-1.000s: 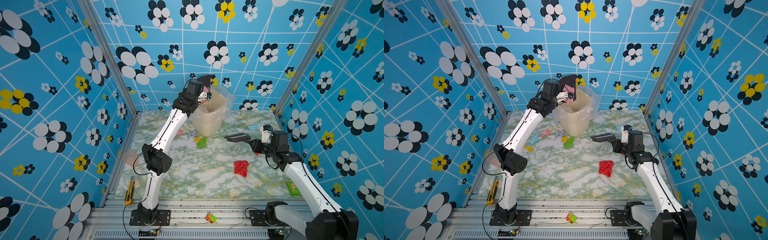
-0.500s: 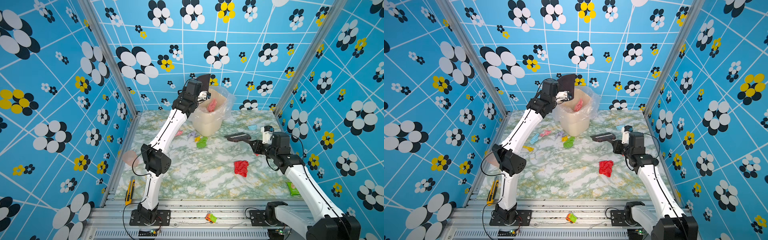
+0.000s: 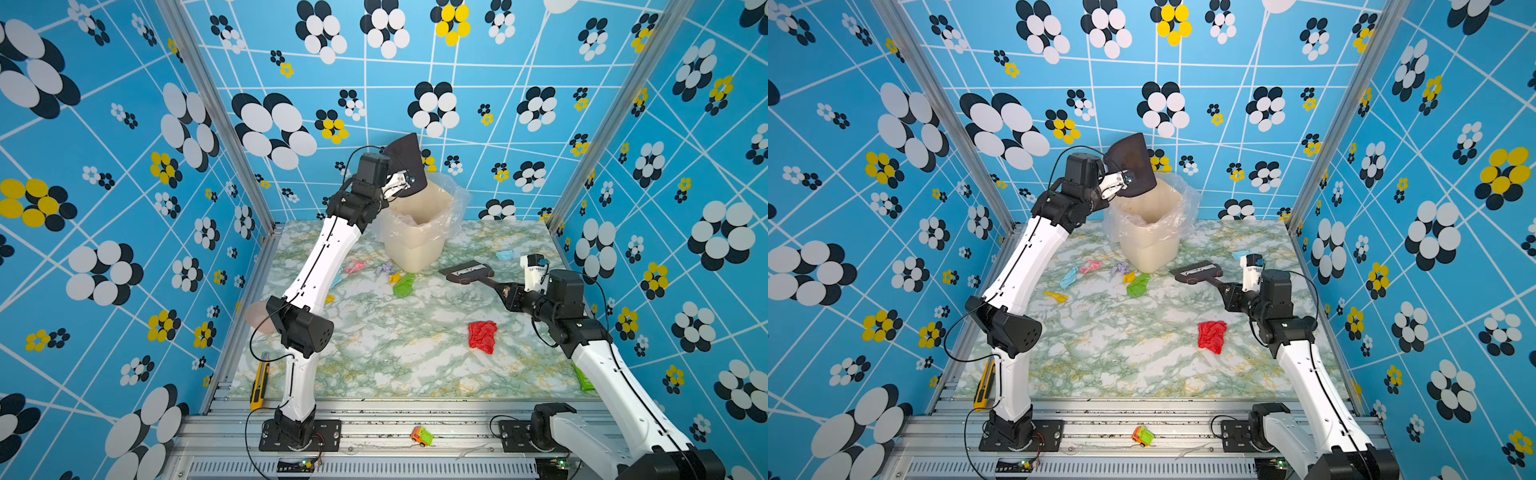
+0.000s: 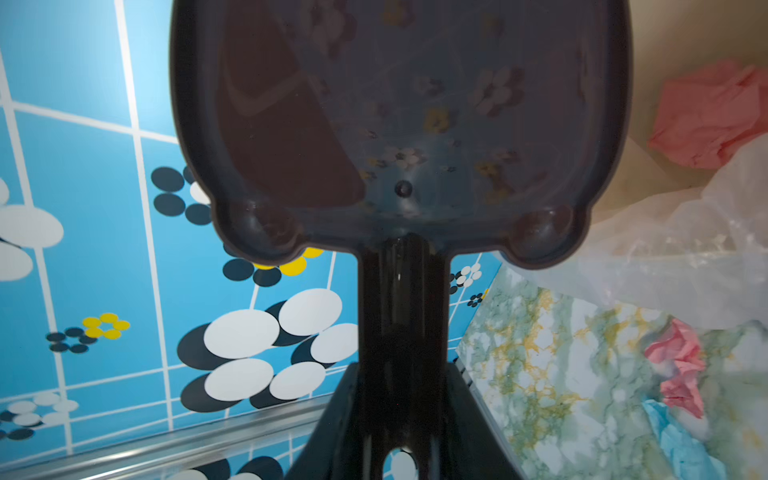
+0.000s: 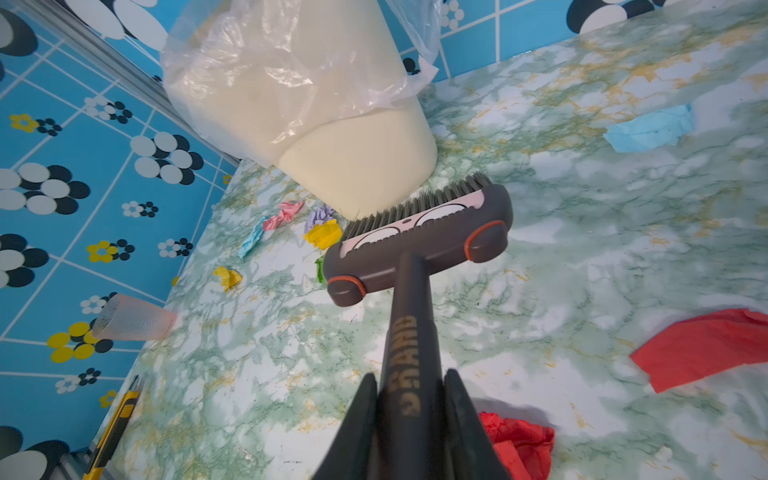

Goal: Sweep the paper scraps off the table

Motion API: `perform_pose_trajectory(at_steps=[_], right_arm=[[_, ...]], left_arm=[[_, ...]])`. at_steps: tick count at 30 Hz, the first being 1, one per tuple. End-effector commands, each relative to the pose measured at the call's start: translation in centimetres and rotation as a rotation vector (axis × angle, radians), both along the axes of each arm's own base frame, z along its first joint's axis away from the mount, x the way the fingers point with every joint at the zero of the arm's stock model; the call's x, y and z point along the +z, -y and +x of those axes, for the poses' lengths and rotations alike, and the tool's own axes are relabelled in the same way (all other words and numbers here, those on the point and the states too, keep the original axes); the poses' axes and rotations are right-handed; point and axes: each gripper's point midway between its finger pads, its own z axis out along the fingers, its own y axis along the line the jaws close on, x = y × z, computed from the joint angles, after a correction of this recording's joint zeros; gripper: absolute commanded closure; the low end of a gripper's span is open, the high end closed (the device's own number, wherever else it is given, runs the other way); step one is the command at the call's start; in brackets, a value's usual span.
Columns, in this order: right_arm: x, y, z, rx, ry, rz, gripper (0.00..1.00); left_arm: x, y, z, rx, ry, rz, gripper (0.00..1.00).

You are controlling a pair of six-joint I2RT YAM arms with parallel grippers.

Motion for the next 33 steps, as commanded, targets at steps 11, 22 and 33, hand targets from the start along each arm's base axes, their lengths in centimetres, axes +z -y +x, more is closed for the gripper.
perform_pose_trajectory(at_steps=[11, 22, 33], right_arm=[[6.2, -5.9, -1.9, 0.255, 0.268, 0.045, 1.0], [5.9, -9.9, -2.2, 0.353, 0.271, 0.032, 1.0], [4.7, -16.4, -1.5, 0.483, 0.293, -0.021, 1.0]], left_arm=[[2.0, -2.8, -9.1, -0.006, -0.088, -0.636, 1.0], [-3.8, -4.2, -14.2, 0.064, -0.181, -0.759, 1.0], [-8.5, -8.2, -18.4, 0.252, -0.243, -0.864, 1.0]])
